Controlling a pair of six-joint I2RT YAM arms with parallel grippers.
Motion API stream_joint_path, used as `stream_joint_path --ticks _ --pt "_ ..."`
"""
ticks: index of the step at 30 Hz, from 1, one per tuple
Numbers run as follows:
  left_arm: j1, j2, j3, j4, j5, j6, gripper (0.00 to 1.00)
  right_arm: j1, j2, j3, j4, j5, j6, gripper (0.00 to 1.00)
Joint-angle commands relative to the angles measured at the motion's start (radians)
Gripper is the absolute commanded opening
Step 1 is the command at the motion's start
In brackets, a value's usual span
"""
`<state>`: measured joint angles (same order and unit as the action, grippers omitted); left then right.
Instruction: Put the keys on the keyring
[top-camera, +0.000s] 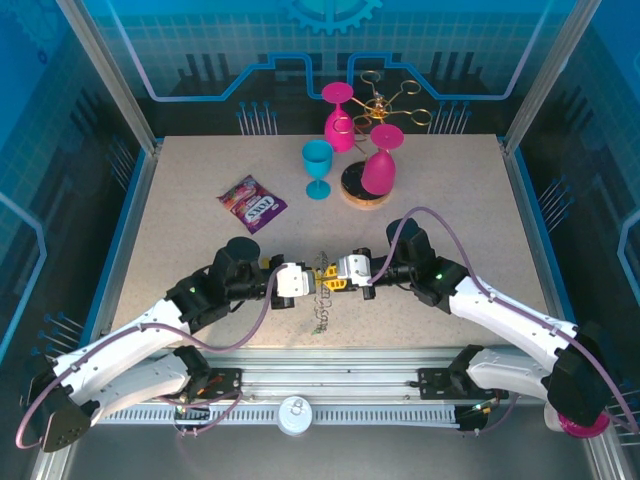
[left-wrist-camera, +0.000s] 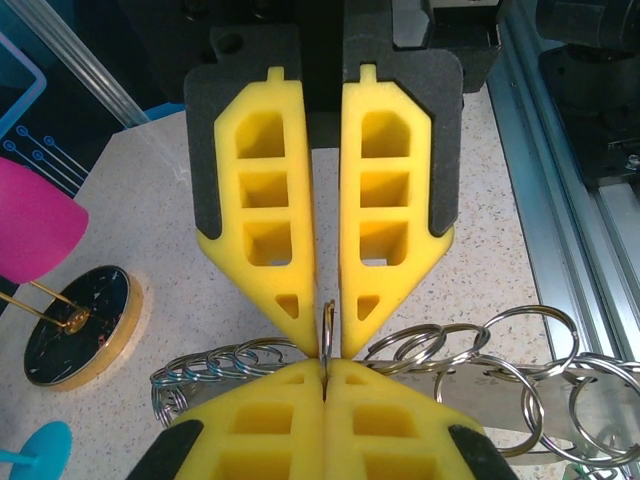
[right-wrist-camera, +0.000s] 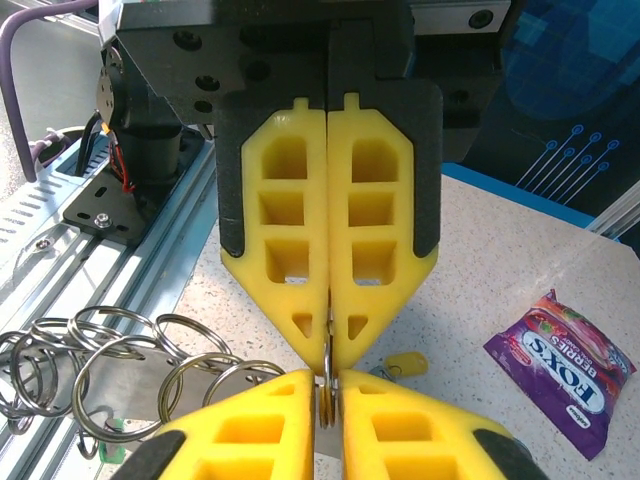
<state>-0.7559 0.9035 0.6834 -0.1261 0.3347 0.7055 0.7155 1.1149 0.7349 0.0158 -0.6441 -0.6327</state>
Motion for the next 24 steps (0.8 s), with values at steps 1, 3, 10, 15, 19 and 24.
stream_joint_path --ticks 1,3,10,15,19,24 --pt "-0.001 0.003 0.022 0.054 0.047 -0.021 0.0 0.018 0.012 0.031 0.012 -0.027 -0.004 0.14" --pt "-0.001 0.003 0.019 0.066 0.05 -0.024 0.0 0.02 0.014 0.03 0.018 -0.026 -0.003 0.1" --pt "-0.001 -0.014 0.011 0.063 0.005 -0.04 0.19 0.017 -0.001 0.026 0.004 0.01 -0.01 0.0" --pt "0.0 -0.095 -0.036 0.088 -0.098 -0.095 0.68 0.006 -0.036 0.005 -0.036 0.082 -0.035 0.0" --pt "-0.001 -0.2 -0.078 0.115 -0.288 -0.236 0.73 -0.006 -0.071 -0.008 -0.079 0.112 -0.046 0.0" --pt "-0.001 -0.251 -0.083 0.09 -0.637 -0.624 0.77 -0.008 -0.096 -0.021 -0.097 0.146 -0.033 0.0"
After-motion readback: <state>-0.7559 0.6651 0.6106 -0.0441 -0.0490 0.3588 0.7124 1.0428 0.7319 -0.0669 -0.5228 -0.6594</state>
